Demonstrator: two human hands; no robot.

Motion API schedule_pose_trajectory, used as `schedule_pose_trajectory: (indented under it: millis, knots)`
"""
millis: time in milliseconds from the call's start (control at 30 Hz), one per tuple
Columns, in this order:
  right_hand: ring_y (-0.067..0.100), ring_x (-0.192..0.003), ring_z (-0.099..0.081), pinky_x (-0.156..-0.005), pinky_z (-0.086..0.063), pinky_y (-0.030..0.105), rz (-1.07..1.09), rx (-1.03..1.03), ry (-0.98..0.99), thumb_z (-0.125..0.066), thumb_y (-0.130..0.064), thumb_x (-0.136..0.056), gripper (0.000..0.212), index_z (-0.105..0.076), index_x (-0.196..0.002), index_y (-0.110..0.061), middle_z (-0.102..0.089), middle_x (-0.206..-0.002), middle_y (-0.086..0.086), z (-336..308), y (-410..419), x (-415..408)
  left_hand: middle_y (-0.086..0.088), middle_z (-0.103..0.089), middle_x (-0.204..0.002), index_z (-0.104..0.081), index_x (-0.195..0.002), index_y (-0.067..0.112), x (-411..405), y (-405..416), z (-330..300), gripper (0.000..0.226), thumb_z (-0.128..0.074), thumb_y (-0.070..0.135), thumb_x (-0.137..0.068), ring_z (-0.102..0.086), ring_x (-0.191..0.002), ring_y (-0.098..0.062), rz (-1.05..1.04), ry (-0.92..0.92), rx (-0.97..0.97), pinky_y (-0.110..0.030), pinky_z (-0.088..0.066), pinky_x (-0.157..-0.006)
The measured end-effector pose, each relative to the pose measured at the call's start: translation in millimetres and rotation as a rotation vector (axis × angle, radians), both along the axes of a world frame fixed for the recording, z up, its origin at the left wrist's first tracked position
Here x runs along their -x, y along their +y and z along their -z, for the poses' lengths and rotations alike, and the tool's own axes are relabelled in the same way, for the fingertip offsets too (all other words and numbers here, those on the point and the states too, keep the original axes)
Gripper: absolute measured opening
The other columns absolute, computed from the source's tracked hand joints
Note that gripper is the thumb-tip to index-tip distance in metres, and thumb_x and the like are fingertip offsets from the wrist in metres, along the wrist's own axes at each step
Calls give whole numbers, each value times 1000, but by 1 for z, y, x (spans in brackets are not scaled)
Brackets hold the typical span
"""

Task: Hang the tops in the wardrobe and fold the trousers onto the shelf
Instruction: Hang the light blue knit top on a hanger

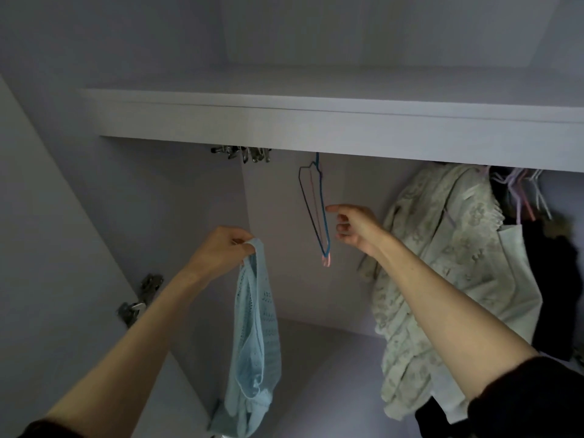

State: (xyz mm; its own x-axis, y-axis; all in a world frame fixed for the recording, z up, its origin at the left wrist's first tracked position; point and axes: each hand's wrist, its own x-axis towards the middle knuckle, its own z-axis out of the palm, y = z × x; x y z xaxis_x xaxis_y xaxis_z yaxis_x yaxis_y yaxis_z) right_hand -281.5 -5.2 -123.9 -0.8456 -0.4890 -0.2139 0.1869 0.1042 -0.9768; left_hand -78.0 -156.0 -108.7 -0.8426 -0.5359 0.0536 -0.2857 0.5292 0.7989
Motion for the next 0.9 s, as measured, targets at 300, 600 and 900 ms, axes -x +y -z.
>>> schedule_pose_trajectory:
  millis: [300, 600, 900]
  knots:
    - [21, -79, -59, -74, -52, 33, -149, -7, -127, -61, -23, -92, 15, -59, -95, -9, -59, -90, 8, -4, -30, -14, 13, -63, -70, -66, -68, 29, 1, -6, 3, 30, -59, 4, -84, -56, -66, 2, 3, 8, -34, -5, -39, -55]
    - [28, -114, -48, -93, -48, 45, -69, 182, -321, -57, -34, -93, 48, -41, -132, -11, -47, -125, 11, -6, -64, -5, 13, -64, -69, -69, -71, 26, -8, -17, 9, 26, -63, 5, -84, -56, -67, 1, 0, 6, -49, -11, -43, -60]
    - [15, -64, -47, -77, -49, 36, -18, 227, -365, -60, -31, -91, 24, -53, -77, -13, -48, -71, 3, -10, -99, -11, 1, -62, -72, -71, -76, 11, -21, -30, 9, 15, -61, 4, -84, -54, -68, -8, -28, -20, -68, -8, -38, -53]
